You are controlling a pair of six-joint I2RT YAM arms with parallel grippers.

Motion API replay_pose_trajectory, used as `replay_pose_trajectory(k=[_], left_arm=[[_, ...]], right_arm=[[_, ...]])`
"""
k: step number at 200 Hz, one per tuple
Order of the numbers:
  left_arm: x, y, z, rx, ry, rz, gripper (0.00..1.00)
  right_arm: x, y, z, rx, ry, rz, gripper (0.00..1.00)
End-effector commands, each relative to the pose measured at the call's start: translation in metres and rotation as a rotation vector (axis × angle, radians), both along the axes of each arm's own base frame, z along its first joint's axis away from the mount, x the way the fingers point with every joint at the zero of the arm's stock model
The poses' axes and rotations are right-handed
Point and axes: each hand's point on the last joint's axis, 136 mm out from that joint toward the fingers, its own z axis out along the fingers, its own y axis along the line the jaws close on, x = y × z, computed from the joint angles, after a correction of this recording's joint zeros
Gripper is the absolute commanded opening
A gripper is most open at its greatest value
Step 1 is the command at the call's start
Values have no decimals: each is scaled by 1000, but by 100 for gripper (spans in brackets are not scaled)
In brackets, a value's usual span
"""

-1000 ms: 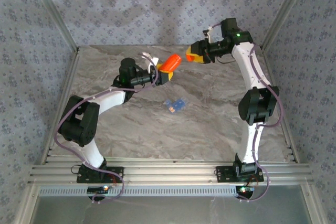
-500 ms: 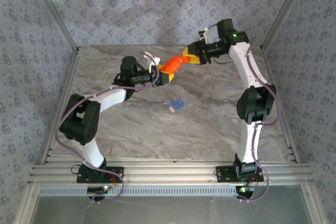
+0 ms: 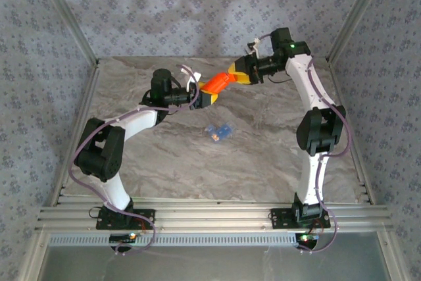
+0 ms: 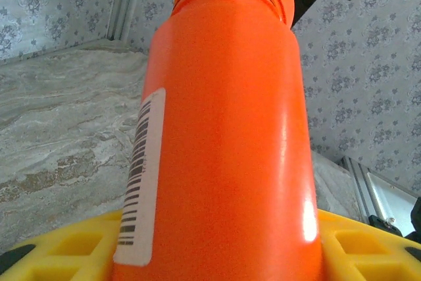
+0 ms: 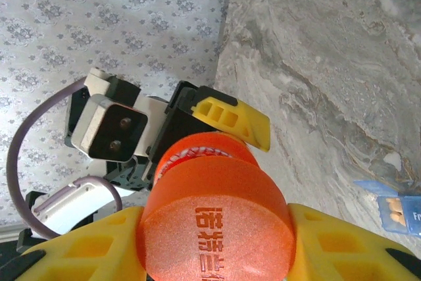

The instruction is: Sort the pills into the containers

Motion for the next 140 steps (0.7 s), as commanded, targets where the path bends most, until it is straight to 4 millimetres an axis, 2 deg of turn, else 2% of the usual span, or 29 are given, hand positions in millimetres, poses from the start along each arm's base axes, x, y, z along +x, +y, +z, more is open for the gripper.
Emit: replay_pose_trajectory(k=[1,140], left_arm=[[-6,1,36,-37,-98,-46,0],[-35,-4,40,-6,-28,-246,0]], right_arm=[[-17,0,19,36,-24,27,38],[-30,0,28,86,-20,54,37]])
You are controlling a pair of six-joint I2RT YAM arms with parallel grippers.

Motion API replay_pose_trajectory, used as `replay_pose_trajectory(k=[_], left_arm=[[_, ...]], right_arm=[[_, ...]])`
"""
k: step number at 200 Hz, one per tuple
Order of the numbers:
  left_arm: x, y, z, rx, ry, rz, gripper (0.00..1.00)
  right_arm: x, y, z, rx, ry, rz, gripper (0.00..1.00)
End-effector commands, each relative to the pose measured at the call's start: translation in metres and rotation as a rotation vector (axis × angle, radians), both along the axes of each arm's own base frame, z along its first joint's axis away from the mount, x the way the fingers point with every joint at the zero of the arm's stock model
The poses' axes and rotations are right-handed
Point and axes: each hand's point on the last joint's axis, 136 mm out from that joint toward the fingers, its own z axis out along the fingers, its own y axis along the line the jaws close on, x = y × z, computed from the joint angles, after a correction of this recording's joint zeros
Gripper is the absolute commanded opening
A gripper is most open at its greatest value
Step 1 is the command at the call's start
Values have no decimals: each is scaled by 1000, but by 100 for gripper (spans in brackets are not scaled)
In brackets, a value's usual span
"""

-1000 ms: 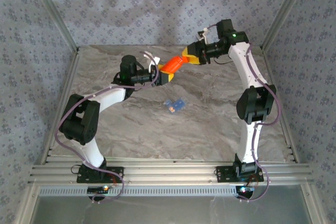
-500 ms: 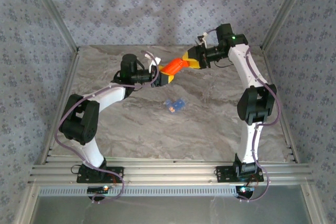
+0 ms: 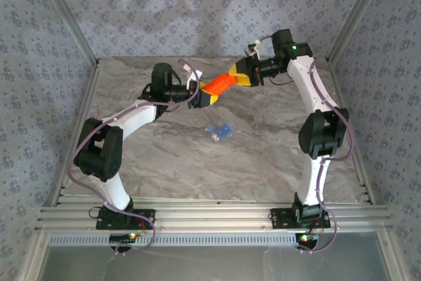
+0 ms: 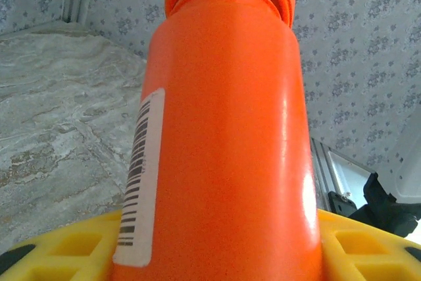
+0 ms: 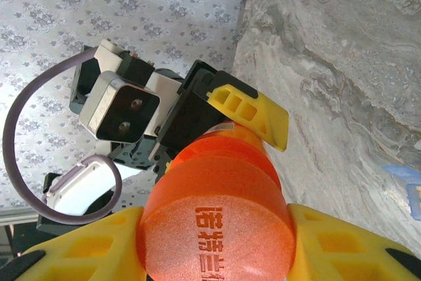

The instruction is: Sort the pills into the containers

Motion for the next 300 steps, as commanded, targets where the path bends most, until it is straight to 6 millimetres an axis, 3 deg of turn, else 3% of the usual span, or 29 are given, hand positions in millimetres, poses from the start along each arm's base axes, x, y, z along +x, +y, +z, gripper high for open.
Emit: replay_pose_trajectory(k=[1,110,188,248,300], left_arm=[[-19,-1,27,-32,-62,-112,0],[-42,0,28,24,12,-292,0],[-38,-1,39,55,19,-321,0],[-8,-5,32,137,-118,-151,0],[21,-3,40,98,-327,64,0]], right_arm=[[-12,-1,16,37,-30,23,37],[-36,8,14,46,-15,73,36],[-47,20,2,-17,-16,120,34],[-49,24,-1,-37,-2,125,33],[-45,32,1,-30,-5,137,33]])
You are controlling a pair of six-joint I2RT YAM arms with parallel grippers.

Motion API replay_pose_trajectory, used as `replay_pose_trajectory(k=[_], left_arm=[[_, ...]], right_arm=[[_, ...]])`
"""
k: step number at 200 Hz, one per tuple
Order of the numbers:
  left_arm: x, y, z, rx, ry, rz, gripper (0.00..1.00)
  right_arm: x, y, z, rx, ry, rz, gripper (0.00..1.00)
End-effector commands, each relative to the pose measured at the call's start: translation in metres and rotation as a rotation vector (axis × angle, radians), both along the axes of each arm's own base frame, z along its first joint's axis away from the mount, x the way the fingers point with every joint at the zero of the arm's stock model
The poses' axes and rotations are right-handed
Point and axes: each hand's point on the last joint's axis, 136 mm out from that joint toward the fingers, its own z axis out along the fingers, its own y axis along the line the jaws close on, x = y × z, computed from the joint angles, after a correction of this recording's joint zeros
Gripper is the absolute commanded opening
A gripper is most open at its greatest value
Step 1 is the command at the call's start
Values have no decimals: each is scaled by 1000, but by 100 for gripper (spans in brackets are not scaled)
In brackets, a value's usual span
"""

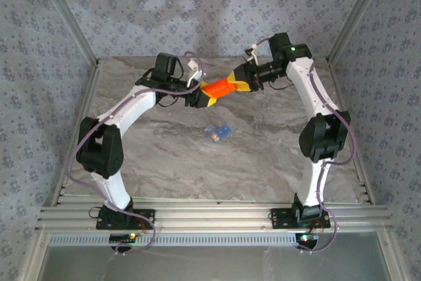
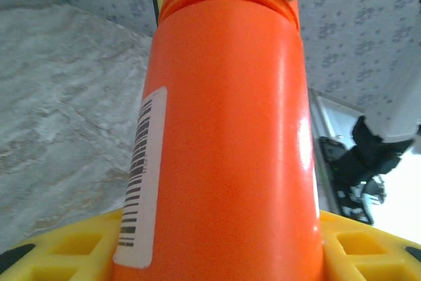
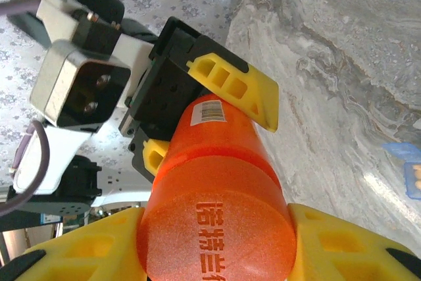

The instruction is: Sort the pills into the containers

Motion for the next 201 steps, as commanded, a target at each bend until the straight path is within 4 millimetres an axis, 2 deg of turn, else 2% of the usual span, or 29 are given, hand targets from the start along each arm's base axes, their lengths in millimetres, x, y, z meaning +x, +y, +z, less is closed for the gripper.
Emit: replay_pose_trajectory(k=[1,61,89,126,170,201], left_arm=[[32,-6,36,-69,-228,155,0],[41,-17,31,6,-472,266,0],[47,-16,35,-20,-497,310,0],[50,-16,34,-40,-485,334,0],[46,-14,35,-52,-481,343,0],[44,-13,35,-54,-474,350,0]], right_arm=[[-17,24,2,17,44,71,33],[-14,33,3,26,39,90,33],[-13,34,9,33,23,90,34],[-8,32,21,33,-14,76,46],[-3,30,39,41,-68,58,52],[1,30,50,47,-103,48,64]])
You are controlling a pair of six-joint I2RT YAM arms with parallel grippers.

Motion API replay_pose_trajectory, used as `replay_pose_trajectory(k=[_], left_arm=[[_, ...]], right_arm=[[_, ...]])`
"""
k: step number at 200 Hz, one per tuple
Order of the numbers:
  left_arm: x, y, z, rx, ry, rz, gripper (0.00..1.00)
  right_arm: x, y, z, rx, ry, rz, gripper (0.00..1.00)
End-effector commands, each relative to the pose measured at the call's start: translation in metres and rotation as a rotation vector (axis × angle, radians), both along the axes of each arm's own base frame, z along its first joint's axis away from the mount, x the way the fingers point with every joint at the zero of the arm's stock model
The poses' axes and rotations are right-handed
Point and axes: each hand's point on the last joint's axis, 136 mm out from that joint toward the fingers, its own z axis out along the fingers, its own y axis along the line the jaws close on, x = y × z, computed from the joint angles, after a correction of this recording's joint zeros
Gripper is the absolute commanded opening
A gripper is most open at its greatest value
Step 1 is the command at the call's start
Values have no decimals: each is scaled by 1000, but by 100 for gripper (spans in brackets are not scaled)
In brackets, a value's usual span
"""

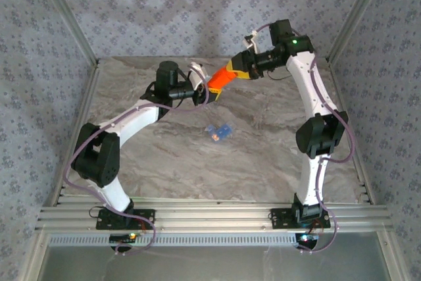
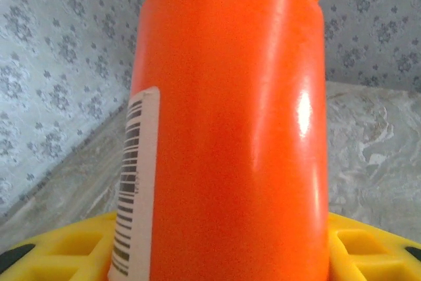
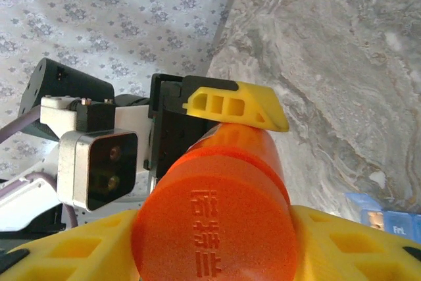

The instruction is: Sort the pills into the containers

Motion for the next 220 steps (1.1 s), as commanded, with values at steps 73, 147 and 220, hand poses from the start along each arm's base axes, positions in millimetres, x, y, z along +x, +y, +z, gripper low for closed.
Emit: replay_pose_trajectory(k=[73,147,220], left_arm=[[11,6,25,-98,-63,146,0],[30,18,52,-254,-74,275,0],[26,22,81,-328,-93,345,0]], right_arm=[[-17,9,48,85,-18,28,86],[-9,-15,51,15,-40,-84,90],[37,-66,90,-43,-191,-466,87]])
